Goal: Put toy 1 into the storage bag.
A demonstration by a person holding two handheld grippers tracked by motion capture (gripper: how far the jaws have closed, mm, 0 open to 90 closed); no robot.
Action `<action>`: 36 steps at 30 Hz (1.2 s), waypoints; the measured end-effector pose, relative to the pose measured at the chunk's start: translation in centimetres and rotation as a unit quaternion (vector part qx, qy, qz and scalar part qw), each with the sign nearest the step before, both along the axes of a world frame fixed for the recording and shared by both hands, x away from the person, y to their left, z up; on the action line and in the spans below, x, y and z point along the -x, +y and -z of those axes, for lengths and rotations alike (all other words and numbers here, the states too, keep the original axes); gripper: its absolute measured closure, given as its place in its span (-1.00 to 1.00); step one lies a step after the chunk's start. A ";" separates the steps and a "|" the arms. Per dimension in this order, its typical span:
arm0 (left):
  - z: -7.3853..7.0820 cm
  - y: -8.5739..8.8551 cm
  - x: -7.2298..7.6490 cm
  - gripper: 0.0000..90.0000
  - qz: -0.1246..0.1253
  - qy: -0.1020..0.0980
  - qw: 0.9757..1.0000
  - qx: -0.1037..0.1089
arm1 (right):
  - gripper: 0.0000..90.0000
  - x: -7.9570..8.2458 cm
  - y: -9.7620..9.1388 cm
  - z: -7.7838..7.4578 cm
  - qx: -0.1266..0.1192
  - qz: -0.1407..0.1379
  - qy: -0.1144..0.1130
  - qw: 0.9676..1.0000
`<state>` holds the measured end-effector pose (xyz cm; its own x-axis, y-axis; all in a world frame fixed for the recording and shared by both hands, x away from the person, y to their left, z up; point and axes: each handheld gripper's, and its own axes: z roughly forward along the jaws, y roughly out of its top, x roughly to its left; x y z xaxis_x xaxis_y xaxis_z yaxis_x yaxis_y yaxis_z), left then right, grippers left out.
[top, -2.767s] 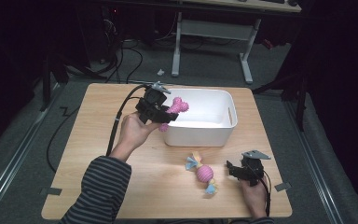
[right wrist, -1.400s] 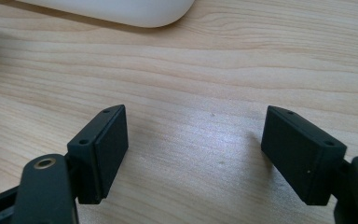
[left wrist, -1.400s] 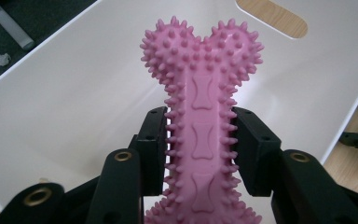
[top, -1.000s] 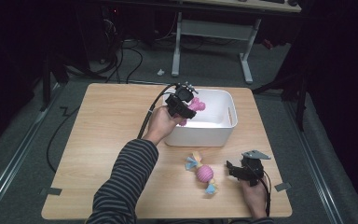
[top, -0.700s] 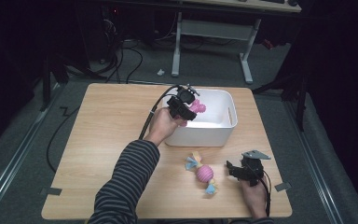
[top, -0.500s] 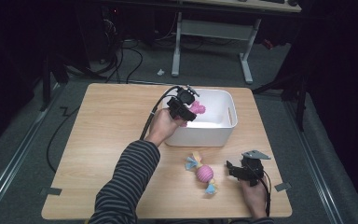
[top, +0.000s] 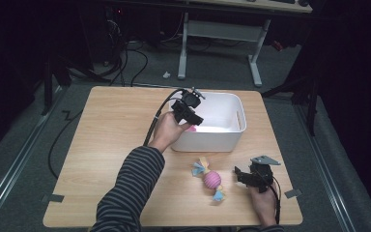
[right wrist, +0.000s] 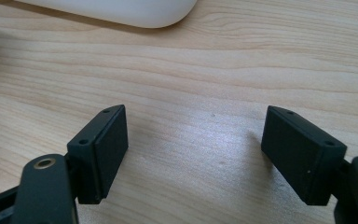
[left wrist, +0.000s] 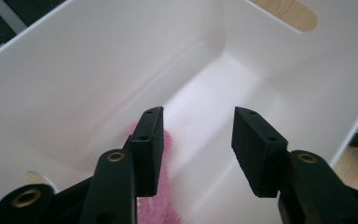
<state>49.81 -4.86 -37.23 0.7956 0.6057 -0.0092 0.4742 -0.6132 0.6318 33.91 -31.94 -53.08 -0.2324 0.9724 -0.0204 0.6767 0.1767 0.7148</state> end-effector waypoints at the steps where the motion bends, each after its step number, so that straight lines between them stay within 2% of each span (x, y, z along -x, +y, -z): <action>1: -0.4 0.3 0.1 0.10 0.000 -0.001 1.000 0.005 | -0.49 0.0 0.0 0.0 0.000 0.000 0.000 1.000; 4: -0.8 0.8 0.4 0.04 -0.003 -0.003 1.000 0.012 | -0.49 0.0 0.0 0.0 0.000 0.000 0.000 1.000; 7: -1.6 1.8 1.1 -0.01 -0.009 -0.016 1.000 0.022 | -0.49 0.0 0.0 0.0 0.000 0.000 0.000 1.000; 12: -2.8 4.0 2.5 -0.05 -0.014 -0.033 0.998 0.050 | -0.49 0.0 0.0 0.0 -0.001 0.000 0.000 1.000; 16: -3.0 5.0 3.2 -0.06 -0.017 -0.037 0.998 0.053 | -0.49 0.0 0.0 0.0 -0.001 0.000 0.000 1.000; 20: -3.1 6.4 4.0 -0.07 -0.021 -0.043 0.997 0.066 | -0.49 0.0 0.0 0.0 0.000 -0.002 -0.001 1.000; 24: -3.1 7.9 4.8 -0.07 -0.027 -0.053 0.996 0.067 | -0.49 0.0 0.0 0.0 -0.001 -0.001 -0.001 1.000; 27: -3.1 9.7 5.7 -0.07 -0.037 -0.062 0.995 0.074 | -0.49 0.0 0.0 0.0 -0.001 -0.001 -0.001 1.000; 30: -3.0 10.8 6.1 -0.07 -0.043 -0.066 0.994 0.076 | -0.49 0.0 0.0 0.0 0.000 -0.002 -0.001 1.000; 31: -3.0 11.7 6.5 -0.07 -0.049 -0.067 0.993 0.078 | -0.49 0.0 0.0 0.0 0.000 -0.002 -0.001 1.000; 32: -3.0 11.7 6.5 -0.07 -0.049 -0.067 0.993 0.078 | -0.49 0.0 0.0 0.0 0.000 -0.002 -0.001 1.000; 36: -2.8 13.7 7.4 -0.08 -0.062 -0.067 0.992 0.091 | -0.49 0.0 0.0 0.0 0.000 -0.002 -0.001 1.000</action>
